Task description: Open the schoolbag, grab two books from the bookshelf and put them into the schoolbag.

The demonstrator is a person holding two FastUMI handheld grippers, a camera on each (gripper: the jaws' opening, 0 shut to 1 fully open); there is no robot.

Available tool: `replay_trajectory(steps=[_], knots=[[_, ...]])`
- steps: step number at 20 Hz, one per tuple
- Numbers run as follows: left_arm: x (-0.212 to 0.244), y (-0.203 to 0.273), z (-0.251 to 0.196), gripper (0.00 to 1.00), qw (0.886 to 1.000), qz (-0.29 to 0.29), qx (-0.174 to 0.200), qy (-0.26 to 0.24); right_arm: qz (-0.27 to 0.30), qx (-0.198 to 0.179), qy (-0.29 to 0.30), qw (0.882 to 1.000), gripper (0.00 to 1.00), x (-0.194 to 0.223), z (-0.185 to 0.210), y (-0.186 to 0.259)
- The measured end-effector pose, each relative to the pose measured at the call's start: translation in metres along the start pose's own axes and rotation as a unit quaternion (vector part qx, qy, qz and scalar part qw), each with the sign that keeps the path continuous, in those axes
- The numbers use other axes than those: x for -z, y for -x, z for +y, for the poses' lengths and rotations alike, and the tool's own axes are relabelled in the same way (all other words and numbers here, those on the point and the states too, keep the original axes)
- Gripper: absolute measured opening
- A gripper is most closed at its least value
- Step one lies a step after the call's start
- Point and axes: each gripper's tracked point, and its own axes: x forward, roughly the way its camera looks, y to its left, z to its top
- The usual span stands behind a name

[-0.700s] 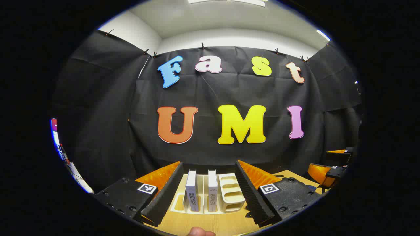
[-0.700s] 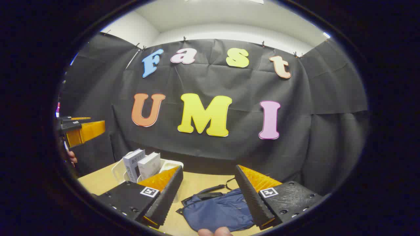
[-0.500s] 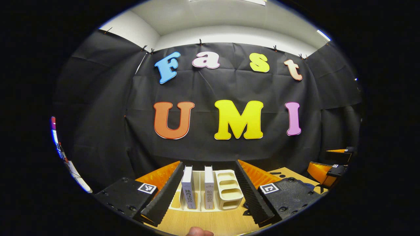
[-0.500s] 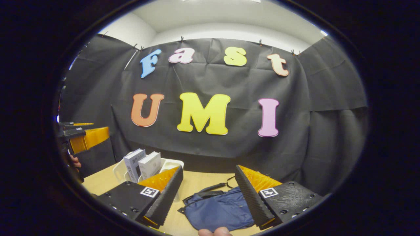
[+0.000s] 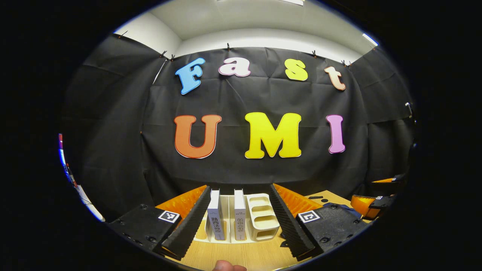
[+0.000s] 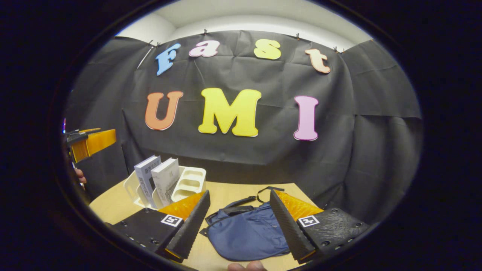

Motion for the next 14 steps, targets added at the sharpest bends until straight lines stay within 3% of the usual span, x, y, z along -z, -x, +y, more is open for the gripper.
replay_trajectory(steps=[9,14], knots=[[0.009,-0.011,-0.007,0.98,1.0,0.009,0.011,0.001,0.063,-0.015,0.029,0.997,0.96,0.041,0.014,-0.013],[0.015,-0.009,-0.005,0.98,1.0,0.018,0.002,0.0,0.13,-0.038,0.054,0.989,0.96,0.088,0.028,-0.017]])
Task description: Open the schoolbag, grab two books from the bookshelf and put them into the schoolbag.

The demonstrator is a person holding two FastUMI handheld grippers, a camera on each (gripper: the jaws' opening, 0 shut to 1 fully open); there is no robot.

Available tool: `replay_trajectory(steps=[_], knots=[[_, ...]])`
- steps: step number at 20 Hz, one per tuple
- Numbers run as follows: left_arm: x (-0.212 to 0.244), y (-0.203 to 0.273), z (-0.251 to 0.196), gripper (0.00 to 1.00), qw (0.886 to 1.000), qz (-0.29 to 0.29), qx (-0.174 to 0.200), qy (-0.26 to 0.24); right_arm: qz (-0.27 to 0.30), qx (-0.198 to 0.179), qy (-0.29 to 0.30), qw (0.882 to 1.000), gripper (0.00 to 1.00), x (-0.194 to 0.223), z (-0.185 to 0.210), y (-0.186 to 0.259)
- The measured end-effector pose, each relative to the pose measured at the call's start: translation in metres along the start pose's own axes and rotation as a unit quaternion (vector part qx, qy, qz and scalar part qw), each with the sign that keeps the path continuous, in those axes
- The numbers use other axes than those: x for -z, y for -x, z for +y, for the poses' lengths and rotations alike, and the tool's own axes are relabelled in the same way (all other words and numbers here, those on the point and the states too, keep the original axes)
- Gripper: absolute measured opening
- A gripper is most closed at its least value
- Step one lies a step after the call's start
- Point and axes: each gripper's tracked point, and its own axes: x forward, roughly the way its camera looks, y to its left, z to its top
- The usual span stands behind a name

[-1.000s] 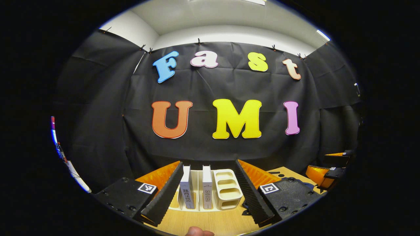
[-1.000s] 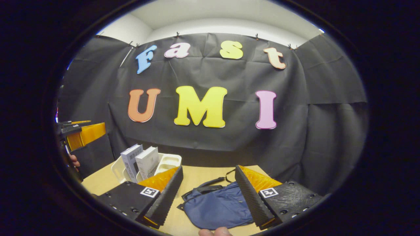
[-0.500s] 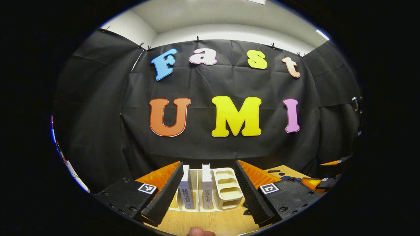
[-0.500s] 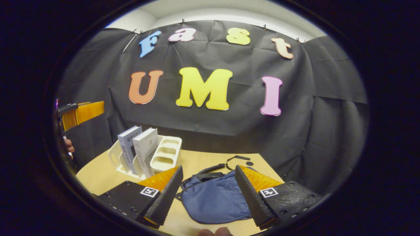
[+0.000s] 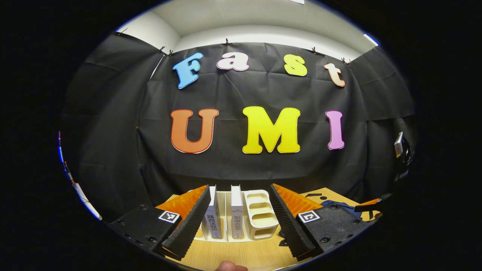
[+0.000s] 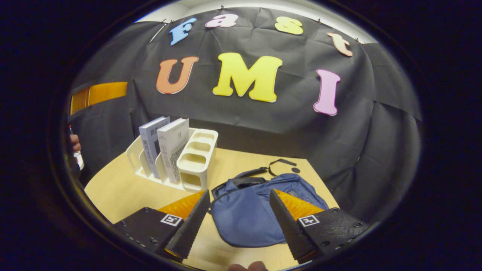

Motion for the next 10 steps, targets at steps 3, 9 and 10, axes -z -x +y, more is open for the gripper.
replay_trajectory(steps=[3,9,10], knots=[[0.004,0.006,0.001,0.98,1.0,0.007,-0.003,-0.001,0.038,-0.012,0.031,0.999,0.96,0.029,0.013,-0.012],[0.011,0.023,0.01,0.98,1.0,0.012,-0.018,-0.004,0.118,-0.021,0.074,0.99,0.99,0.095,0.034,-0.05],[0.011,0.027,0.012,0.98,1.0,0.013,-0.02,-0.003,0.132,-0.021,0.076,0.988,0.99,0.104,0.036,-0.056]])
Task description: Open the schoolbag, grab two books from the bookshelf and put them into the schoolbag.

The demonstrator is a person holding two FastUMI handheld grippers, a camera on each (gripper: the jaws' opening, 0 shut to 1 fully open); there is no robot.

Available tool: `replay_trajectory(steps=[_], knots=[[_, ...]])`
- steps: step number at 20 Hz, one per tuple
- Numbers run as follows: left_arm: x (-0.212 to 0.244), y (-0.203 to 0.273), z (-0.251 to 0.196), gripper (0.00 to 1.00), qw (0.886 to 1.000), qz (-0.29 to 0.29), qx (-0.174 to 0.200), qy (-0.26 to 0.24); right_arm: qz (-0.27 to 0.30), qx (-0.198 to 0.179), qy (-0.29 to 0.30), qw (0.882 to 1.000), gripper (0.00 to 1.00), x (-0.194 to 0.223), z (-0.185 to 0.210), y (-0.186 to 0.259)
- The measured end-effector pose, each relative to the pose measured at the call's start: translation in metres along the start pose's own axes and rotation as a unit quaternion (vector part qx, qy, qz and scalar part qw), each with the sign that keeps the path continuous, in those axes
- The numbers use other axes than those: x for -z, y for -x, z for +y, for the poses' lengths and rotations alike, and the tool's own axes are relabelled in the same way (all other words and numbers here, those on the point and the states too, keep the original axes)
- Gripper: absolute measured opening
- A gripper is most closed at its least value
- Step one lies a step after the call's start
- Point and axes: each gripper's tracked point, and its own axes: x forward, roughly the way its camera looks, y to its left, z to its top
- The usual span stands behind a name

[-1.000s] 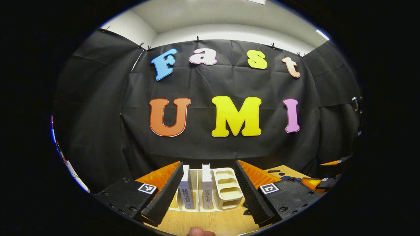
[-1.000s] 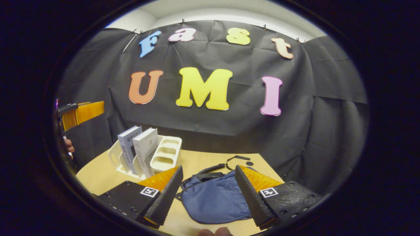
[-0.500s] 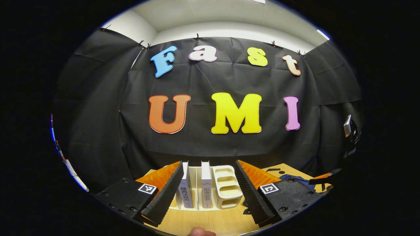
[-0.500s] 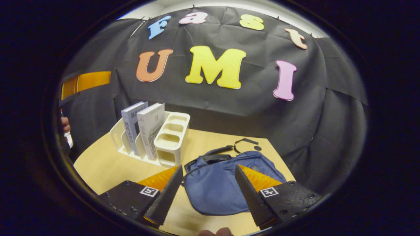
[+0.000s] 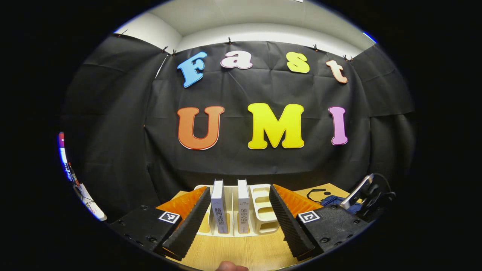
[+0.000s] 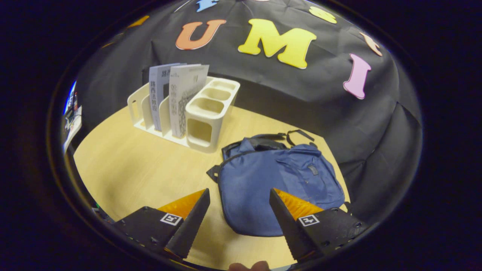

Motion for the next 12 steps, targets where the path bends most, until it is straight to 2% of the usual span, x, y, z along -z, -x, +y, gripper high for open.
replay_trajectory(steps=[4,5,12], knots=[[0.001,0.009,0.007,0.98,1.0,0.002,-0.01,-0.004,0.039,0.011,0.023,0.999,0.96,0.021,0.001,-0.03],[0.002,0.011,0.008,0.98,1.0,0.004,-0.012,-0.004,0.044,0.015,0.025,0.999,0.99,0.024,0.001,-0.036],[0.01,0.016,0.019,0.98,1.0,0.014,-0.027,0.002,0.066,0.029,0.033,0.997,0.99,0.034,-0.003,-0.066]])
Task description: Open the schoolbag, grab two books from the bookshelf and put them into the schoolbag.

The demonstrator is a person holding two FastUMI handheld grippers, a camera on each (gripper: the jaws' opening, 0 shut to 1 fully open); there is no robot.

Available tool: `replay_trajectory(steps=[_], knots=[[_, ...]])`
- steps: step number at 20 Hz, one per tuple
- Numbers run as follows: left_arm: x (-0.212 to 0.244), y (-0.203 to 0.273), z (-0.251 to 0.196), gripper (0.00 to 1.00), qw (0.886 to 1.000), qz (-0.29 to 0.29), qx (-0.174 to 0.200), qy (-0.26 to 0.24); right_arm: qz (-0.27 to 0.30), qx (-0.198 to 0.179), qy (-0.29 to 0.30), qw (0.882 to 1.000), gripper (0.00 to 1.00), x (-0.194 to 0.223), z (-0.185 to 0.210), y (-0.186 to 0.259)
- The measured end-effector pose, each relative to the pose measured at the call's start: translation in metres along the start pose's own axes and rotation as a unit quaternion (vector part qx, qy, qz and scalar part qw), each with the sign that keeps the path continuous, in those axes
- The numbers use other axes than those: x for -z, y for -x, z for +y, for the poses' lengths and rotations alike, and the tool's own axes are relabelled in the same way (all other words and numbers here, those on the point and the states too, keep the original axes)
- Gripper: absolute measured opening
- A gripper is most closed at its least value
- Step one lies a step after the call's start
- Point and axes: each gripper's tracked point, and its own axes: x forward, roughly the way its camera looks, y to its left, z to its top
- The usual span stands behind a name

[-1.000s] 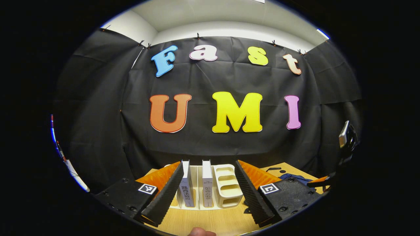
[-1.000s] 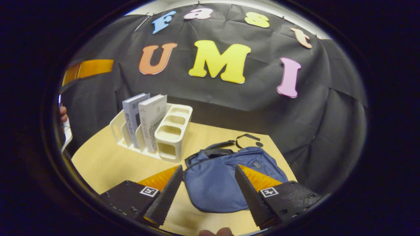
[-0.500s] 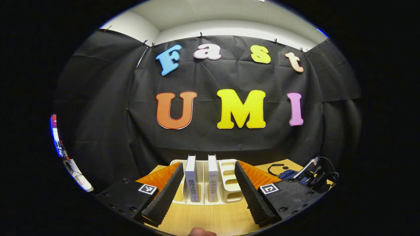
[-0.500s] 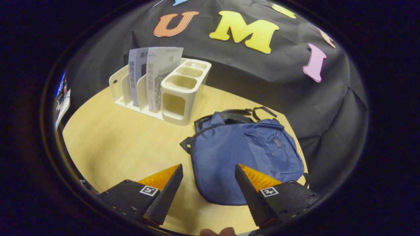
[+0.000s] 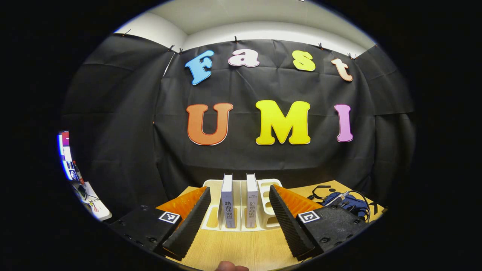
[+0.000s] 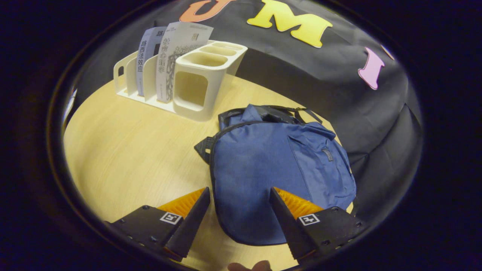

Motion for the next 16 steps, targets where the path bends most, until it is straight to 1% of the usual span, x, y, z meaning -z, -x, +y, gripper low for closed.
replay_trajectory(steps=[2,4,5,6,7,10,11,12,14,16], knots=[[0.004,0.0,0.001,0.98,1.0,0.007,-0.003,0.004,0.003,0.01,0.002,1.0,0.99,0.0,-0.007,-0.007],[0.006,0.0,0.005,0.98,1.0,0.009,-0.01,0.013,0.011,0.008,-0.006,1.0,0.99,0.001,-0.009,-0.012],[0.007,-0.001,0.007,0.98,1.0,0.012,-0.013,0.015,0.014,0.002,-0.009,1.0,0.92,0.002,-0.007,-0.012],[0.008,-0.001,0.008,0.98,1.0,0.013,-0.016,0.017,0.02,-0.004,-0.009,1.0,0.83,0.004,-0.005,-0.012],[0.009,-0.002,0.009,0.98,1.0,0.014,-0.018,0.017,0.019,-0.01,-0.007,1.0,0.78,0.001,-0.003,-0.01],[0.01,-0.004,0.01,0.98,0.999,0.016,-0.021,0.021,0.01,-0.003,-0.004,1.0,0.29,-0.005,-0.01,-0.003],[0.011,-0.004,0.01,0.98,0.999,0.017,-0.022,0.024,0.013,-0.012,-0.013,1.0,0.07,-0.004,-0.01,-0.001],[0.011,-0.004,0.011,0.98,0.999,0.017,-0.024,0.027,0.019,-0.021,-0.022,0.999,0.07,-0.004,-0.011,0.001],[0.012,-0.006,0.012,0.98,0.999,0.02,-0.028,0.037,0.022,-0.034,-0.038,0.998,0.01,-0.009,-0.016,0.005],[0.015,-0.009,0.013,0.98,0.998,0.025,-0.032,0.043,0.013,-0.036,-0.042,0.998,0.0,-0.016,-0.022,0.015]])
